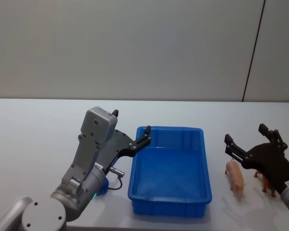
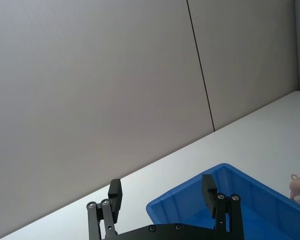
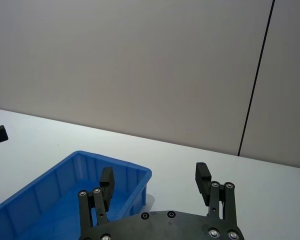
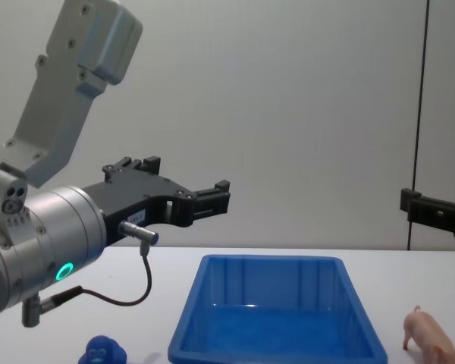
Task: Pick up the two dolls from the table and place them into the box.
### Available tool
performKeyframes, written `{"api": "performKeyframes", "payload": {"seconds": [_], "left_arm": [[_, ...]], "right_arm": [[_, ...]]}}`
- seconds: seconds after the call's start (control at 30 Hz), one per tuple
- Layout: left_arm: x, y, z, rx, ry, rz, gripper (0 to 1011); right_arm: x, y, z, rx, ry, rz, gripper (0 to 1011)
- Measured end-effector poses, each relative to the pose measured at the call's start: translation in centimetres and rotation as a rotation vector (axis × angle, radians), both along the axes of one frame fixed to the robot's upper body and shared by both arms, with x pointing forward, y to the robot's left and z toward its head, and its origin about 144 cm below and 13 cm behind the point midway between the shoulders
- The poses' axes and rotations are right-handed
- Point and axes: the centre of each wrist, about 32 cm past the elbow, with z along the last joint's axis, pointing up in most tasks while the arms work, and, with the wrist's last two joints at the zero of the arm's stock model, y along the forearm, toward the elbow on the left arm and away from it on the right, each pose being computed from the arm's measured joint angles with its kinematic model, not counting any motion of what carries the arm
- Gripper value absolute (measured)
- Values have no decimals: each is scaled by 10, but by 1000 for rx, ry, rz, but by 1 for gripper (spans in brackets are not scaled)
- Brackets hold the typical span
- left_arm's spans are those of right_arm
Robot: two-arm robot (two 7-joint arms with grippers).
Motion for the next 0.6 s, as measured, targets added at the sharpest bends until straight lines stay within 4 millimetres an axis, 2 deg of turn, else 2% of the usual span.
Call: {"api": "performKeyframes", "payload": {"seconds": [0.6], "left_arm": [[0, 0, 0, 0, 0, 0, 1001]], "right_arm": [[0, 0, 0, 0, 0, 0, 1000]]}}
